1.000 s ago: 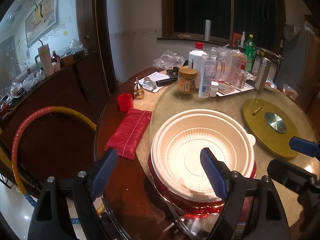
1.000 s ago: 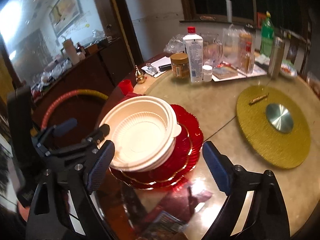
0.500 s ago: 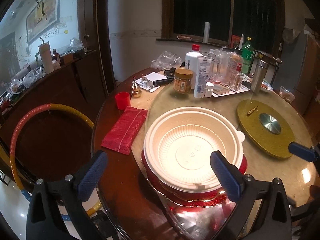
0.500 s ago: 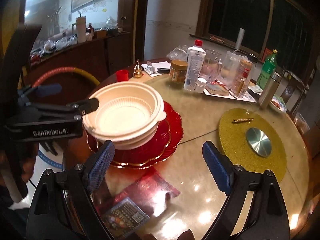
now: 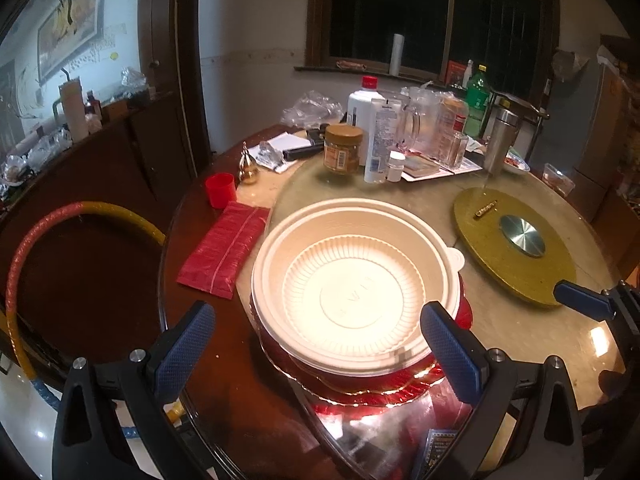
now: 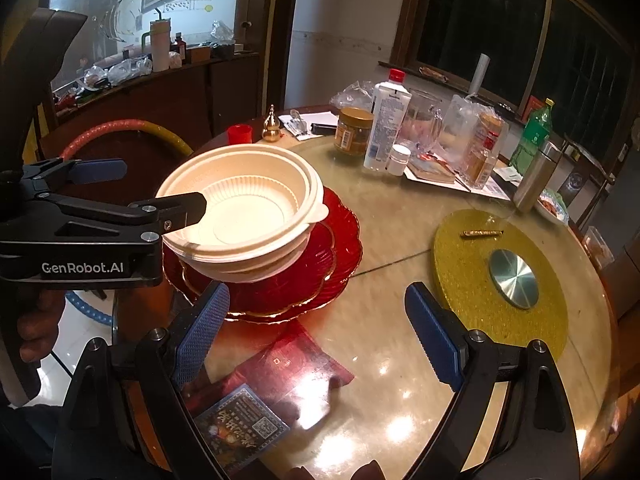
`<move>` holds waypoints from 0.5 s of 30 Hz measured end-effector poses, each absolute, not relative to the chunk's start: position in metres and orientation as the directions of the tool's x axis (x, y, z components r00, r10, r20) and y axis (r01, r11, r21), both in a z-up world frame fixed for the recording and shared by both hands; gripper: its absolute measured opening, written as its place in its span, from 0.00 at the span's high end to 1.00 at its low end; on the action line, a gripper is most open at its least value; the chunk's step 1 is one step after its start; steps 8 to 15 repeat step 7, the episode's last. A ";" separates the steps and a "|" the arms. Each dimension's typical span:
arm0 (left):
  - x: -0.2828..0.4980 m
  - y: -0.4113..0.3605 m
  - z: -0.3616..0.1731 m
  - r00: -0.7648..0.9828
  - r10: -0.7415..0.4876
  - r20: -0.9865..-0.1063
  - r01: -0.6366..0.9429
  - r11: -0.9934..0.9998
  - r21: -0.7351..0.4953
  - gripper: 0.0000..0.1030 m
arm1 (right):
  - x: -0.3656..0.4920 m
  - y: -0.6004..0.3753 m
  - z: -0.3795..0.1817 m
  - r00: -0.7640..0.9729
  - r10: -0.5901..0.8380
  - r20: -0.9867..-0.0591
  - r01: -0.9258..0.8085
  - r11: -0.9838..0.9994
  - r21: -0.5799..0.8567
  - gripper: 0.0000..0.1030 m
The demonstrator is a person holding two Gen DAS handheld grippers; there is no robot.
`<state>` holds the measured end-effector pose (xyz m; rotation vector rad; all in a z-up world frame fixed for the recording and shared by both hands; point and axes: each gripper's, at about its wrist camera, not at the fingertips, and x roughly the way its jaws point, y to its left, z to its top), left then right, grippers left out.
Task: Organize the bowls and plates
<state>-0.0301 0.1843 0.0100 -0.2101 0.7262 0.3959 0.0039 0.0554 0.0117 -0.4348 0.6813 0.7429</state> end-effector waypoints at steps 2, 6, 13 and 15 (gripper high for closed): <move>-0.030 0.183 0.011 0.678 0.282 -0.679 -0.421 0.906 -0.043 0.00 | 0.004 0.056 0.012 0.540 0.470 -0.698 -0.738 0.663 -0.124 0.12; -0.031 0.185 0.013 0.676 0.291 -0.677 -0.431 0.901 -0.044 0.00 | 0.004 0.056 0.012 0.537 0.476 -0.696 -0.742 0.659 -0.121 0.12; -0.031 0.185 0.013 0.674 0.294 -0.677 -0.434 0.900 -0.041 0.00 | 0.004 0.056 0.012 0.535 0.478 -0.696 -0.743 0.659 -0.118 0.12; -0.031 0.185 0.013 0.674 0.294 -0.677 -0.434 0.900 -0.041 0.00 | 0.004 0.056 0.012 0.535 0.478 -0.696 -0.743 0.659 -0.118 0.12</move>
